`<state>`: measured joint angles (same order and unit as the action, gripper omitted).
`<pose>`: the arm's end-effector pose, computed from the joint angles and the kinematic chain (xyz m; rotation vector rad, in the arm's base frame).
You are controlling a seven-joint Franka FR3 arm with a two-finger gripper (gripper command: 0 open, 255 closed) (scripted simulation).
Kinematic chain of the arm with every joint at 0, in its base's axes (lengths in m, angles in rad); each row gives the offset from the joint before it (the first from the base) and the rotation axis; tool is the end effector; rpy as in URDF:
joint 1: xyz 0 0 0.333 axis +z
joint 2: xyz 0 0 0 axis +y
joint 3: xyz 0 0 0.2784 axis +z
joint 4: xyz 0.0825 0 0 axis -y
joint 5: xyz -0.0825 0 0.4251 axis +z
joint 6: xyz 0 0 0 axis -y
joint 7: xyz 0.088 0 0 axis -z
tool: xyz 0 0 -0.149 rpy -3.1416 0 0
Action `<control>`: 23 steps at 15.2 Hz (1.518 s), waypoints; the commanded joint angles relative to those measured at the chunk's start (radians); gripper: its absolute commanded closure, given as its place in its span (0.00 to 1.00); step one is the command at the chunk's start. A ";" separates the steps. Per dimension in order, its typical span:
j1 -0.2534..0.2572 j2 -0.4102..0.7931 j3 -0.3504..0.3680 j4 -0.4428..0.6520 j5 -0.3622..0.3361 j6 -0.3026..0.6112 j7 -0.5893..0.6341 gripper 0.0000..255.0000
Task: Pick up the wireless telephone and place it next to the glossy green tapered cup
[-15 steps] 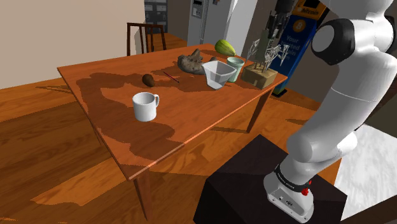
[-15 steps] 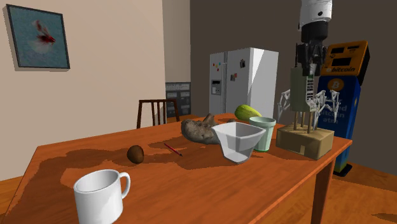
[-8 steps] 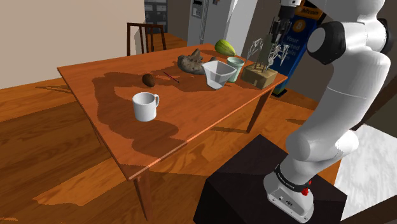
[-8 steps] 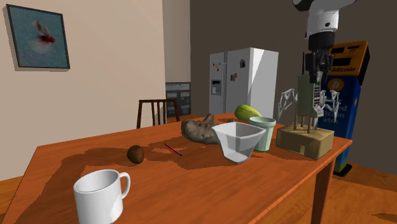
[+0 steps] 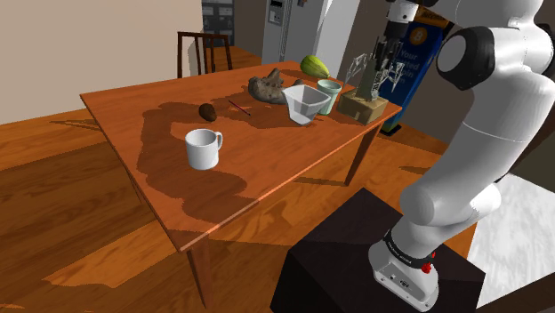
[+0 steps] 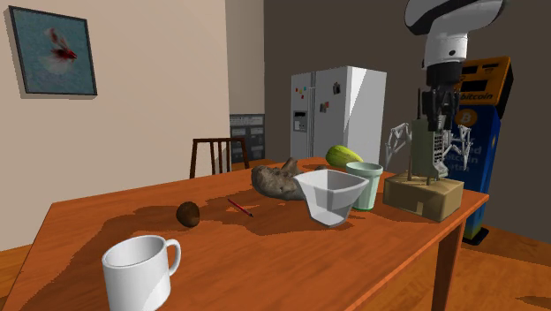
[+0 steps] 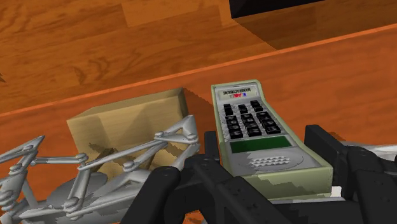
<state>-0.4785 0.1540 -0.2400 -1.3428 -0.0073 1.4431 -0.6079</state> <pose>0.4732 -0.4022 0.5582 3.1310 -0.1716 -0.1032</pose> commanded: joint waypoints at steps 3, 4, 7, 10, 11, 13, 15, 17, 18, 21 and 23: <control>0.006 -0.023 0.003 -0.087 -0.005 0.066 0.008 1.00; 0.006 -0.028 0.003 -0.107 -0.006 0.081 0.009 1.00; 0.008 -0.039 0.004 -0.162 -0.009 0.125 0.012 1.00; 0.009 -0.047 0.005 -0.213 -0.011 0.168 0.015 1.00; 0.010 -0.049 0.005 -0.229 -0.011 0.182 0.015 1.00; 0.010 -0.053 0.005 -0.260 -0.012 0.210 0.017 1.00; 0.011 -0.055 0.005 -0.290 -0.013 0.238 0.018 1.00; 0.011 -0.056 0.006 -0.319 -0.013 0.265 0.019 1.00; 0.011 -0.057 0.006 -0.333 -0.013 0.279 0.020 1.00; 0.012 -0.056 0.006 -0.373 -0.013 0.319 0.021 1.00; 0.012 -0.055 0.005 -0.398 -0.013 0.345 0.022 1.00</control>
<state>-0.4677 0.0791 -0.2367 -1.7245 -0.0247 1.7723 -0.5829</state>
